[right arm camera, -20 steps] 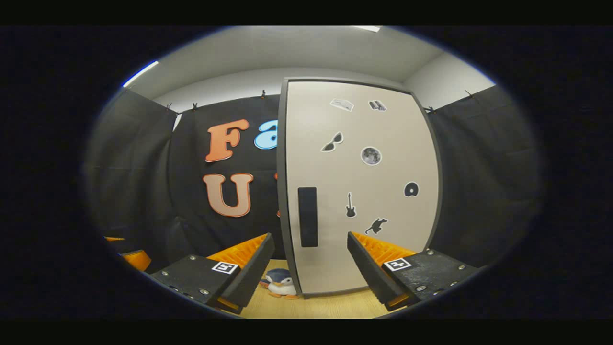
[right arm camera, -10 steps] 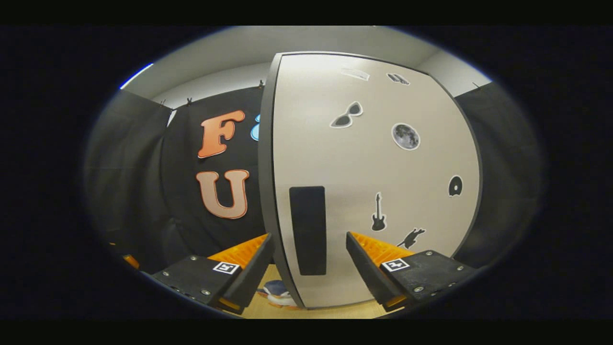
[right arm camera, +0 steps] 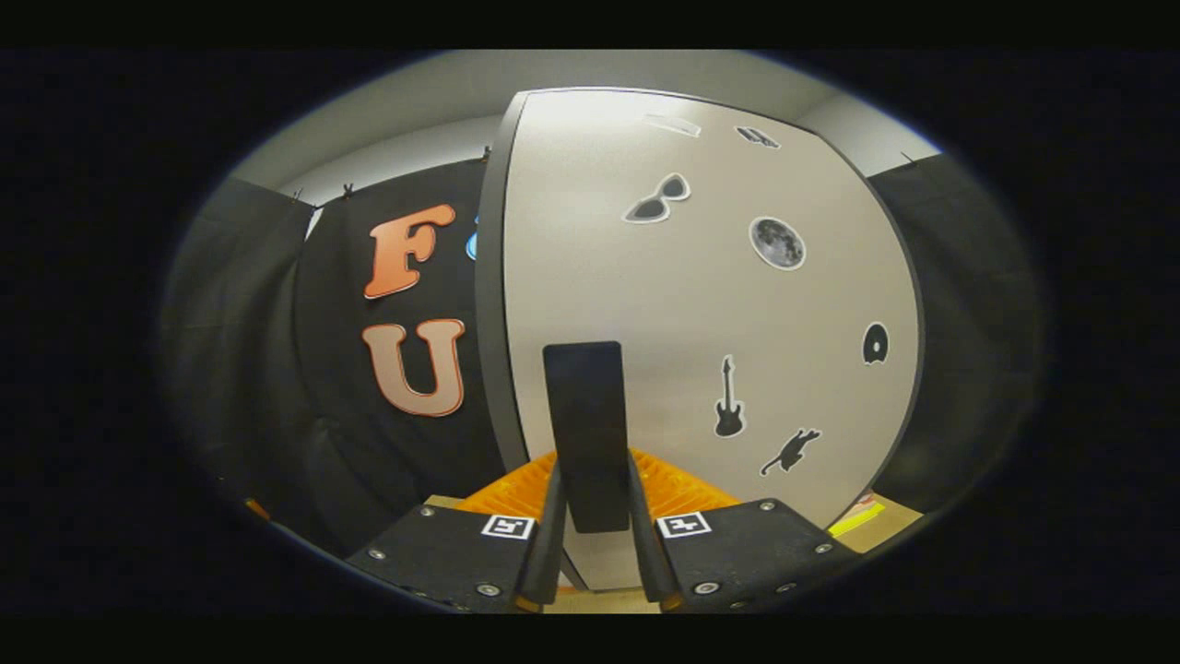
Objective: Open the cabinet door with the right hand, grasp the bottle in the cabinet with the left hand and place it on the coaster, then close the cabinet door with the right hand.
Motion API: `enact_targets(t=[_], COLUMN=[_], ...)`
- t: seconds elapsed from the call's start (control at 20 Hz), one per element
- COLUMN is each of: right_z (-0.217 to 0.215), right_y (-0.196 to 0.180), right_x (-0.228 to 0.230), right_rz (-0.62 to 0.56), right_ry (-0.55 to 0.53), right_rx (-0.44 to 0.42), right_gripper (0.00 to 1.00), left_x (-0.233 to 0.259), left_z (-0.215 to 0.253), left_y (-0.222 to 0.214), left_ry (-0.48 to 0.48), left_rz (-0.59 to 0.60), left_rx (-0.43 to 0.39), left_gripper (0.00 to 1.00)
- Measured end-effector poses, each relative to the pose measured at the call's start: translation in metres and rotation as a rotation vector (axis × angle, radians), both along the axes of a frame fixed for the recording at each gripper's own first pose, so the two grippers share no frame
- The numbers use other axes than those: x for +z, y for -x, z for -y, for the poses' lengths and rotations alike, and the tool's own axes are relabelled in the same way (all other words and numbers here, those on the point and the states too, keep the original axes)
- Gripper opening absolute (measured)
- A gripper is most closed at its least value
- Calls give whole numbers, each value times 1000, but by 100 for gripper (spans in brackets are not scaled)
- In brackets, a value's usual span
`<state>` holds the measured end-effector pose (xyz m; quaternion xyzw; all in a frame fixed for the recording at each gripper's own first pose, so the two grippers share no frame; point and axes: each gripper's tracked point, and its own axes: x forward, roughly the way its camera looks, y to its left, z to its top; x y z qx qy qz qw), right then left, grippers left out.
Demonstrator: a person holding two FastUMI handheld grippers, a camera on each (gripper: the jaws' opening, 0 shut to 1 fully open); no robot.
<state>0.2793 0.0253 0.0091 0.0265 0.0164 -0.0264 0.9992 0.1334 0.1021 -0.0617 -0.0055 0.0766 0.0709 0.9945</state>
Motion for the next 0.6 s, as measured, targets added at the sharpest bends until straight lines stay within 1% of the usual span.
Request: enact_targets(t=[0.2, 0.35, 0.4, 0.45, 0.5, 0.55, 0.6], right_z=[2, 8, 10, 14, 18, 20, 24], right_y=[14, 23, 27, 31, 31, 36, 38], right_x=[0, 0, -1, 1, -1, 1, 1], right_rz=[-9, -10, -9, -6, -5, -3, -7], right_ry=[-29, -49, -55, -54, -54, -54, -56], right_rx=[-17, -50, -60, -74, -86, -103, -120], right_gripper=[28, 27, 27, 27, 27, 24, 24], left_x=[2, 7, 7, 7, 3, 0, -2], left_z=[-2, -2, 0, 3, 9, 15, 20], left_y=[3, 8, 12, 18, 36, 47, 53], left_ry=[1, 4, 9, 14, 18, 22, 22], left_rz=[5, 19, 24, 28, 30, 26, 23], left_rx=[-25, -59, -71, -86, -103, -122, -135], left_gripper=[98, 98, 98, 100, 95, 100, 94])
